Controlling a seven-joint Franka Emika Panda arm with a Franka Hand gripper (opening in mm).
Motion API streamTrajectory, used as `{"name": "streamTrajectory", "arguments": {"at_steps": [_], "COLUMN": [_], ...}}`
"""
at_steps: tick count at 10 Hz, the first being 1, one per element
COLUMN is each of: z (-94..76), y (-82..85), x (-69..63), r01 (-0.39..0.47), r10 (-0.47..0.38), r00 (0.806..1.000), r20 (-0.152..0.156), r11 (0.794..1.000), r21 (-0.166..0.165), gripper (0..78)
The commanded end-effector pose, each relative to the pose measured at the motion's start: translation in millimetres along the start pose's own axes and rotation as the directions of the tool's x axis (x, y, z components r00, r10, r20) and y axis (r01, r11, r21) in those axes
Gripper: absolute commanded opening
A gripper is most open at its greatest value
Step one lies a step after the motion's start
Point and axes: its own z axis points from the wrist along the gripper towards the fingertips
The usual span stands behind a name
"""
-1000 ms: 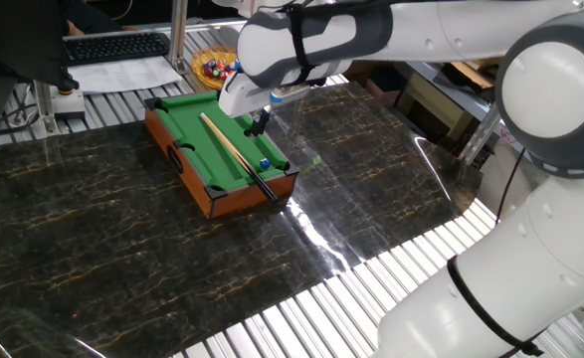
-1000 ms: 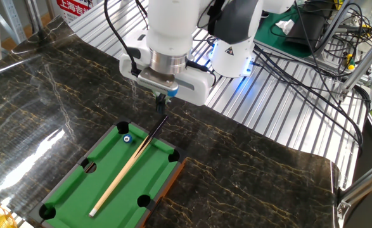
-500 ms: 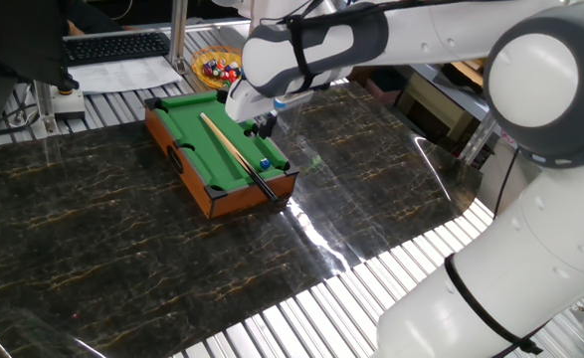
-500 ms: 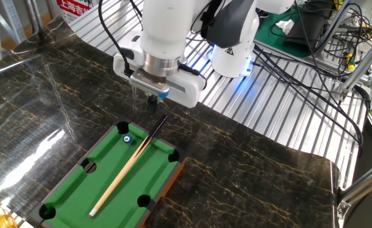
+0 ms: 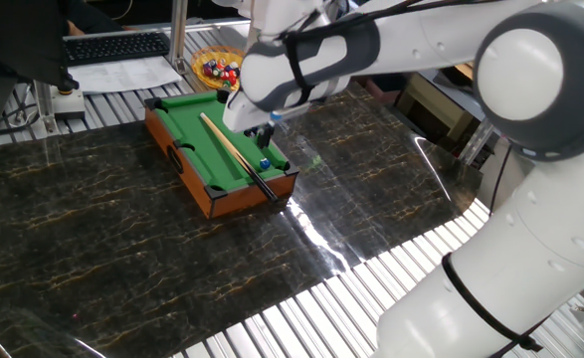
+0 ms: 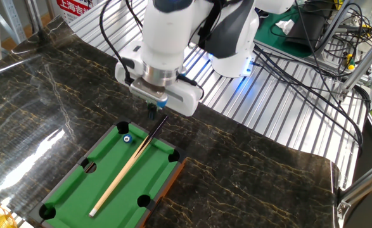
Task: Hit the pool ball
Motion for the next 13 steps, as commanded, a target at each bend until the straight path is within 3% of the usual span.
{"name": "streamTrajectory", "arguments": {"at_steps": [1,4,9,13], "z": [6.2,7.9,7.5,7.4], "y": [-6.2,-10.0,-10.7,-10.7], "x": [2.9,3.2,2.5,2.4], "r01": [-0.003,-0.019,-0.090,-0.096], "r10": [0.003,0.018,0.089,0.094], "r00": [1.000,1.000,0.996,0.995], "r20": [-0.023,-0.014,-0.027,-0.038], "r11": [1.000,0.998,0.995,0.994], "r21": [-0.008,-0.066,-0.052,-0.049], "gripper": [0.0,0.0,0.0,0.0]}}
